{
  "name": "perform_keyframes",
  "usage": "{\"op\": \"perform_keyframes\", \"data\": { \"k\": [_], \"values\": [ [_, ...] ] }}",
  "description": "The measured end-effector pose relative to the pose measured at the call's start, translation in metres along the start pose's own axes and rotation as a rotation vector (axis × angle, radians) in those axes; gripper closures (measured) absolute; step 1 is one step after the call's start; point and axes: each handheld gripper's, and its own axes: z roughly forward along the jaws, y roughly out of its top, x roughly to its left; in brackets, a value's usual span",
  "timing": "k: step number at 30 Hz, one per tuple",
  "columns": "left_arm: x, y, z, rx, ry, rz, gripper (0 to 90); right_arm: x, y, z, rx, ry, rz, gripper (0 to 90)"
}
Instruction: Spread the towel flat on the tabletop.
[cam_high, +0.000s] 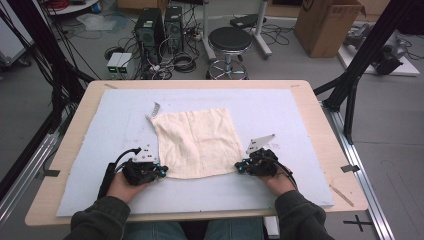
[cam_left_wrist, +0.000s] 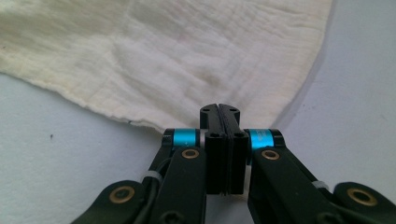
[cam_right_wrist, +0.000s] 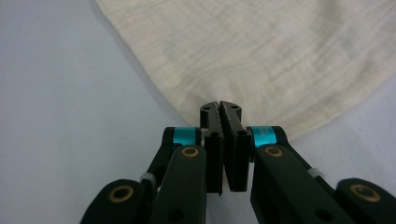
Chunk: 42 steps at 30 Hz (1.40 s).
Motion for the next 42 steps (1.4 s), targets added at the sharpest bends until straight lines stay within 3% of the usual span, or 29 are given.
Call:
{"op": "perform_keyframes", "data": {
  "k": [9, 18, 21, 23, 24, 28, 32, 34, 37, 42],
  "values": [
    [0.013, -0.010, -0.022, -0.016, 0.031, -0.045, 88.7, 0.018, 0.009, 0.003, -0.012, 0.047, -0.028, 88.2],
    [0.009, -0.023, -0.035, -0.009, 0.022, -0.050, 88.6, 0.038, 0.015, 0.013, 0.015, 0.093, -0.079, 87.5],
    [0.009, -0.026, -0.036, -0.013, 0.011, -0.060, 84.3, 0.040, 0.017, 0.012, 0.021, 0.123, -0.076, 79.1],
    [0.008, -0.026, -0.037, -0.020, 0.015, -0.074, 66.7, 0.039, 0.020, 0.009, 0.006, 0.111, -0.070, 65.5],
    [0.009, -0.025, -0.038, -0.031, 0.012, -0.075, 63.5, 0.037, 0.022, 0.006, -0.008, 0.108, -0.060, 65.3],
    [0.014, -0.019, -0.042, -0.077, 0.030, -0.102, 55.5, 0.019, 0.037, -0.005, -0.073, 0.031, -0.020, 60.7],
    [0.021, -0.016, -0.039, -0.088, 0.055, -0.125, 55.1, -0.001, 0.050, -0.009, -0.106, -0.034, 0.017, 58.1],
    [0.023, -0.015, -0.036, -0.092, 0.065, -0.130, 55.1, -0.005, 0.053, -0.007, -0.112, -0.020, 0.015, 58.1],
    [0.024, -0.015, -0.034, -0.086, 0.067, -0.125, 55.1, -0.002, 0.052, -0.001, -0.070, 0.000, -0.010, 58.1],
    [0.024, -0.015, -0.032, -0.076, 0.073, -0.124, 55.4, -0.001, 0.041, 0.007, -0.021, 0.026, -0.010, 60.9]
  ]
}}
